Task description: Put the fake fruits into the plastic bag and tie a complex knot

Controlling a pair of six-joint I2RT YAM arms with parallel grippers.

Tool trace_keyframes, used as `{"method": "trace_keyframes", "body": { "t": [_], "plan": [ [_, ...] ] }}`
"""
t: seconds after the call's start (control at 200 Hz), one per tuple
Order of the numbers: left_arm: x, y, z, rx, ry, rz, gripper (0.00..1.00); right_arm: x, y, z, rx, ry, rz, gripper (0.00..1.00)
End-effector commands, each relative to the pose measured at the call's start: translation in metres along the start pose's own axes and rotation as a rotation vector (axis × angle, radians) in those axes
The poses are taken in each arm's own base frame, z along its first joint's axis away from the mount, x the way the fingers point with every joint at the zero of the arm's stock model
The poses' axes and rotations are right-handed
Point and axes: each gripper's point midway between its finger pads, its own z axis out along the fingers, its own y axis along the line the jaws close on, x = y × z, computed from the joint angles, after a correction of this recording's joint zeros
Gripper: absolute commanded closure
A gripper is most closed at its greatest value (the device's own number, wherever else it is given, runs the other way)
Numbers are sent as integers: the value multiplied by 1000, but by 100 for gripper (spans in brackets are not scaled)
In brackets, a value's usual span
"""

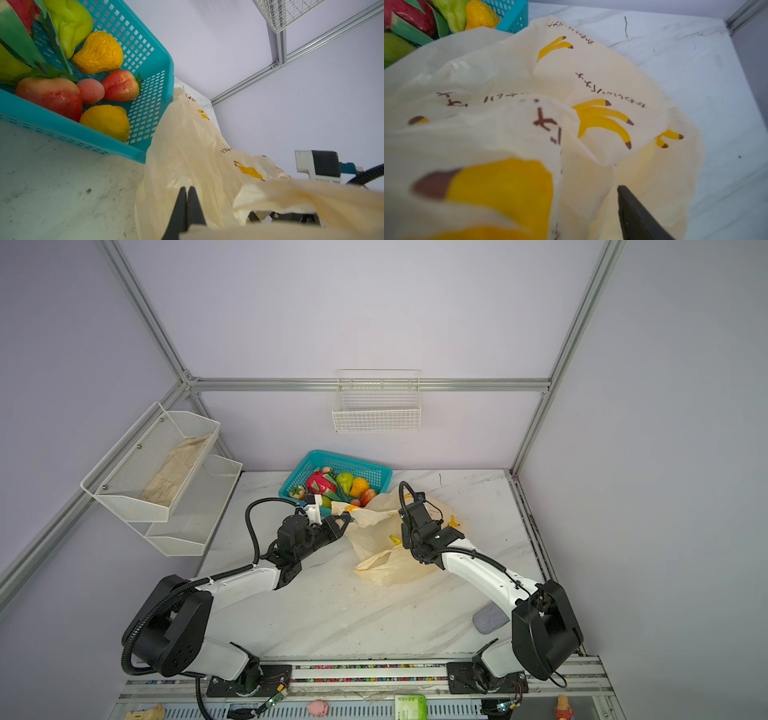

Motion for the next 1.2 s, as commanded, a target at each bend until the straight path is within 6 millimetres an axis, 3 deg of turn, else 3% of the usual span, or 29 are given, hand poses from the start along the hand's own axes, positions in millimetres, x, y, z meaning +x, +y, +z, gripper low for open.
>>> {"method": "trace_keyframes", "body": {
  "t": [0.0, 0.025, 0.115, 0.195, 0.32, 0.41, 0.51, 0.685, 0.85, 0.97, 1.105, 1.195],
  "plan": [
    [2, 6, -9, -14, -8, 38, 100, -30, -42, -19, 97, -47, 39, 60],
    [-3, -3, -15, 7, -22, 44, 100, -33, -49, -20, 103, -45, 46, 65],
    [2, -4, -16, 17, 6, 48, 100, -58, -70, -36, 84, -93, 95, 80],
    [8, -6, -15, 34, 35, 57, 100, -75, -78, -41, 50, -107, 115, 90],
    [13, -9, -13, 59, 66, 91, 100, -90, -68, -41, -25, -103, 106, 100],
    [13, -16, -13, 88, 74, 135, 100, -82, -51, -24, -94, -44, 92, 100],
    [15, -19, -13, 112, 87, 188, 87, -79, -38, -19, -163, -28, 88, 100],
    [9, -23, -29, 161, 119, 234, 50, -76, -20, -12, -261, -17, 118, 100],
    [-12, -27, -58, 208, 117, 192, 27, -79, -15, -8, -284, -24, 121, 100],
    [-40, -32, -74, 194, 17, 180, 20, -83, -15, -8, -281, -38, 112, 100],
    [-87, 4, -71, -42, -101, 118, 20, -87, -10, -9, -312, -63, 102, 100],
    [-118, 24, -62, -196, -148, 168, 20, -90, -8, -9, -324, -79, 94, 100]
  ]
}}
